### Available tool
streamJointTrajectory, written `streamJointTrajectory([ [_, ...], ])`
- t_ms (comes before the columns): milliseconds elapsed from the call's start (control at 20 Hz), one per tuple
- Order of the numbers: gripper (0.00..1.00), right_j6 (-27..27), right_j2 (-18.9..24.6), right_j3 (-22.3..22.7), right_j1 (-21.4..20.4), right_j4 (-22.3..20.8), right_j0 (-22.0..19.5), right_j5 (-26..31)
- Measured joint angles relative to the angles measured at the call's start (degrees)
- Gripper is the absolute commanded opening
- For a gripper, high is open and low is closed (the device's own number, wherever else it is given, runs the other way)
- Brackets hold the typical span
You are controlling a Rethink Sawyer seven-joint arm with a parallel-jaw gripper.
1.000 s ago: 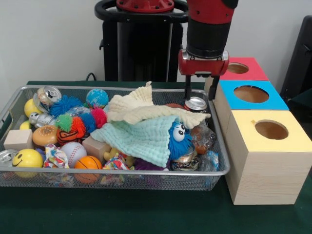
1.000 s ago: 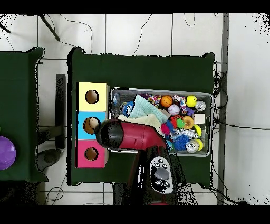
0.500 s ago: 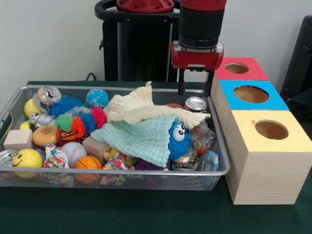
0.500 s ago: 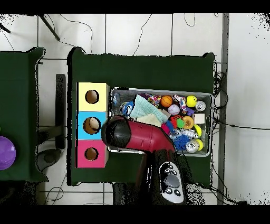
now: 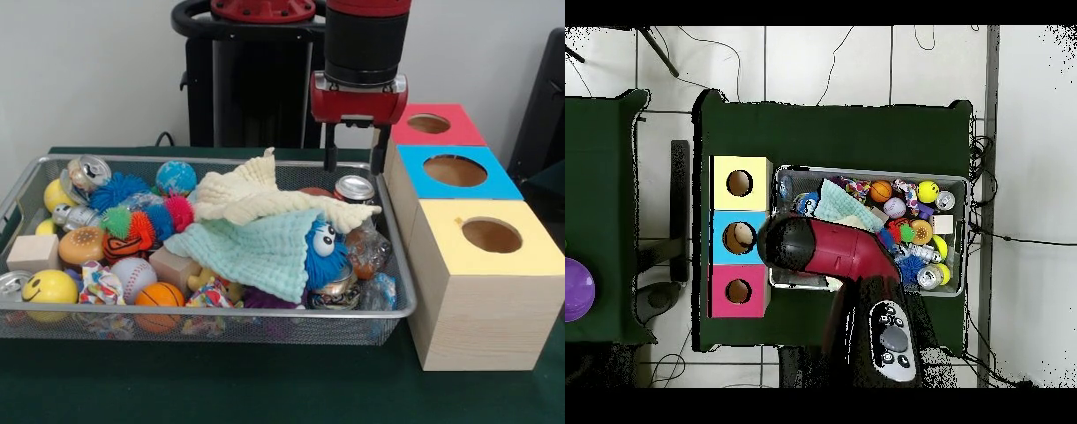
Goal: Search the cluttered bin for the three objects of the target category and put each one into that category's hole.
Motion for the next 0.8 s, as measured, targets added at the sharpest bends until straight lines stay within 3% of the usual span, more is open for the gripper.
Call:
streamJointTrajectory([
  [800,1.0,0.0,-0.46,-4.5,1.87,0.58,1.22,1.28],
])
